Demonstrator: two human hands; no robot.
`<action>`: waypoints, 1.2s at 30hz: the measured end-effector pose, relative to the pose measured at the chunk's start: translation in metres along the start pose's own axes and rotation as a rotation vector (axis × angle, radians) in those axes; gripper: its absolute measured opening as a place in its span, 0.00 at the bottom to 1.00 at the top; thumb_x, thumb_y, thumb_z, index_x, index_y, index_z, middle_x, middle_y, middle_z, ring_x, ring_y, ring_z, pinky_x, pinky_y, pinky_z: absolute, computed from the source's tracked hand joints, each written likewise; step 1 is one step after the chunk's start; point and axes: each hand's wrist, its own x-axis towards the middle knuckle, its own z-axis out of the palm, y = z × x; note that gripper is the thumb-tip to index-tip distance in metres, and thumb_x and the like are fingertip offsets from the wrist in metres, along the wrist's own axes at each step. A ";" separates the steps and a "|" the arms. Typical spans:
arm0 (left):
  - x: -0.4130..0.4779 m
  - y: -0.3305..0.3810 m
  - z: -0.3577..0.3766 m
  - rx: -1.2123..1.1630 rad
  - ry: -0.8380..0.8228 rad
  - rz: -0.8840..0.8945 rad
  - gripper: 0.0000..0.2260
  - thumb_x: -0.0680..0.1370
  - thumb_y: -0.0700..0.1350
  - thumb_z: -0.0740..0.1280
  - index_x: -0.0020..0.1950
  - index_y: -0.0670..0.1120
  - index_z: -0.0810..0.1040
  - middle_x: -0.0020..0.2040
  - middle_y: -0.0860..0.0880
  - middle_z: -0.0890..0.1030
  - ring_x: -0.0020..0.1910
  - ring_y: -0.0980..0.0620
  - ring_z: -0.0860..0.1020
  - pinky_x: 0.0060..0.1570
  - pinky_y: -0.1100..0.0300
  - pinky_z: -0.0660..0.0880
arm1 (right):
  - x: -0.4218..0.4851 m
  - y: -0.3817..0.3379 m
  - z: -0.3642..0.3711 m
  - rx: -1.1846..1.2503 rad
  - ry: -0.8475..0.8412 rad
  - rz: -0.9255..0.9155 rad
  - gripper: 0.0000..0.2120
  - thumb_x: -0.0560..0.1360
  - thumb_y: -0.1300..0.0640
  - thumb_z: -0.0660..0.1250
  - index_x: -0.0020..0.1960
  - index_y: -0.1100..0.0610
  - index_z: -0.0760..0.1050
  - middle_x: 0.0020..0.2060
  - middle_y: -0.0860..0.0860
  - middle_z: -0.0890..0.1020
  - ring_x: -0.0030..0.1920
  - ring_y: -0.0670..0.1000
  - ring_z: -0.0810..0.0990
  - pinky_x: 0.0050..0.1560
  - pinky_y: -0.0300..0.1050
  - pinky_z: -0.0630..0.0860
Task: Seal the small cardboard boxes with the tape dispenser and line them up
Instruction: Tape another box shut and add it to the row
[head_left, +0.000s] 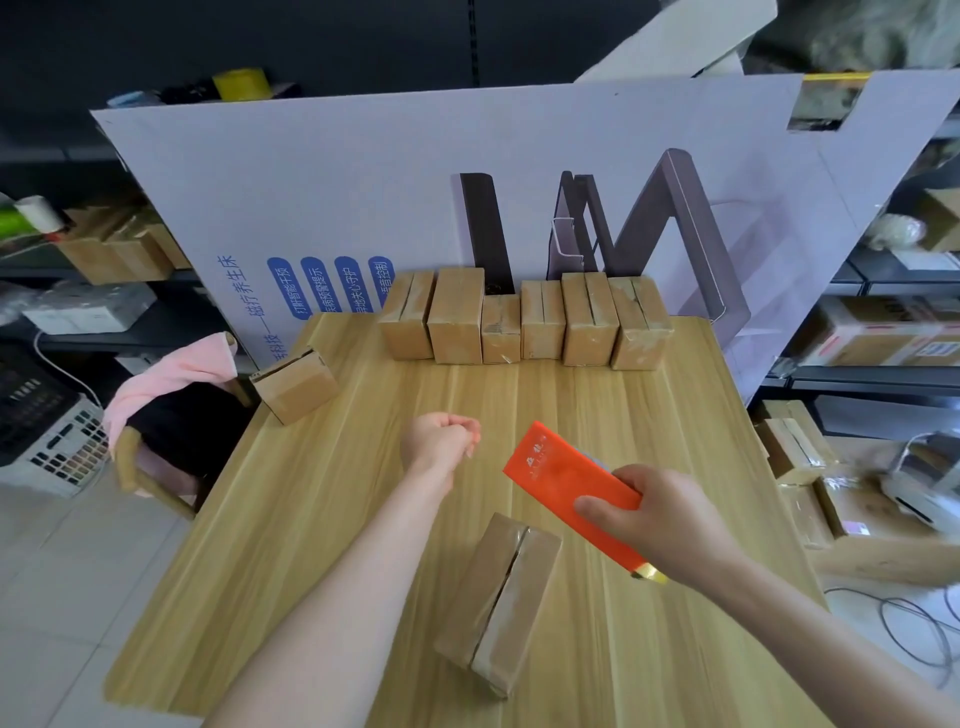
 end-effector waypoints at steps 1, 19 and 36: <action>0.004 -0.002 -0.004 0.009 0.026 -0.006 0.12 0.67 0.30 0.65 0.34 0.45 0.81 0.30 0.50 0.82 0.29 0.53 0.77 0.39 0.60 0.75 | -0.002 0.008 -0.003 0.020 -0.010 0.014 0.11 0.69 0.42 0.71 0.38 0.49 0.77 0.29 0.47 0.80 0.29 0.45 0.79 0.30 0.45 0.77; 0.012 -0.086 0.027 0.217 -0.052 -0.051 0.03 0.74 0.41 0.73 0.40 0.46 0.82 0.36 0.49 0.83 0.37 0.53 0.79 0.43 0.62 0.71 | 0.001 0.088 0.016 -0.258 -0.196 0.265 0.13 0.71 0.38 0.67 0.42 0.47 0.73 0.35 0.43 0.79 0.33 0.44 0.80 0.24 0.36 0.68; 0.003 -0.154 0.052 0.164 0.149 -0.130 0.20 0.83 0.51 0.57 0.71 0.43 0.70 0.68 0.44 0.75 0.66 0.44 0.73 0.66 0.50 0.69 | 0.035 0.090 0.068 -0.417 -0.186 0.257 0.18 0.70 0.36 0.65 0.46 0.51 0.75 0.35 0.45 0.77 0.37 0.49 0.78 0.27 0.38 0.65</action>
